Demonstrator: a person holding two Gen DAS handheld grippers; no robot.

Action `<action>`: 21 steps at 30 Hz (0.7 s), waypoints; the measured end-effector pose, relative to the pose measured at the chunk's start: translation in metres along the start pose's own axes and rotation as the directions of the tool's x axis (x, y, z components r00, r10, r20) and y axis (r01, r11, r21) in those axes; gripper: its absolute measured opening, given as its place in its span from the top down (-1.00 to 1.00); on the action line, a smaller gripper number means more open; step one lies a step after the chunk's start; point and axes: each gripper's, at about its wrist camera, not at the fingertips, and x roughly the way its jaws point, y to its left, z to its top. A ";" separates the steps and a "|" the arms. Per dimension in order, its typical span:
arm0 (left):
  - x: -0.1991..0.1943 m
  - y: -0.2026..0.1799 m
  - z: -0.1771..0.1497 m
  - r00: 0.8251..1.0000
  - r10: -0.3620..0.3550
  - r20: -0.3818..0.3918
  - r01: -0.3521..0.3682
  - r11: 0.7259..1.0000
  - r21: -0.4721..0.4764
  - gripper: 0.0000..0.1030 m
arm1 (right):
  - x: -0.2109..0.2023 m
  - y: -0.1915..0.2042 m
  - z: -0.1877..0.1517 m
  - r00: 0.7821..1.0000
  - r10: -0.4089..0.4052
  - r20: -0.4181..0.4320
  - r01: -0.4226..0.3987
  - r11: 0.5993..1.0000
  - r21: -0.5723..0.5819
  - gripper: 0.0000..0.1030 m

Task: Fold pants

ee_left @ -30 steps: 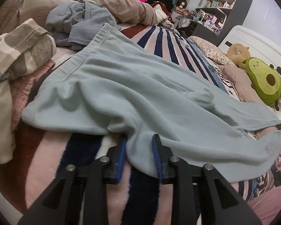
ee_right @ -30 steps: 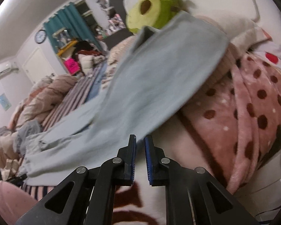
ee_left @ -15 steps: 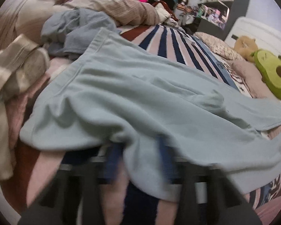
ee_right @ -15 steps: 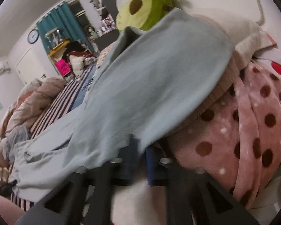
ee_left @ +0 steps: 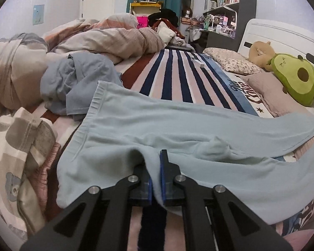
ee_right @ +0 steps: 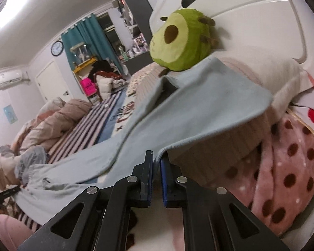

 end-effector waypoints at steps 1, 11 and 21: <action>0.001 0.001 -0.002 1.000 0.002 -0.006 -0.002 1.000 -0.004 0.93 | 0.001 -0.001 -0.001 1.000 0.011 -0.009 -0.011 1.000 0.007 0.96; 0.005 0.004 -0.025 0.998 -0.009 -0.059 0.006 0.998 -0.059 0.93 | 0.012 -0.030 -0.039 0.983 -0.023 -0.180 0.037 0.997 0.071 -0.01; 0.007 0.004 -0.022 0.999 -0.013 -0.031 0.012 0.999 -0.046 0.93 | 0.034 -0.013 -0.042 0.978 -0.039 -0.206 0.042 0.999 0.014 0.42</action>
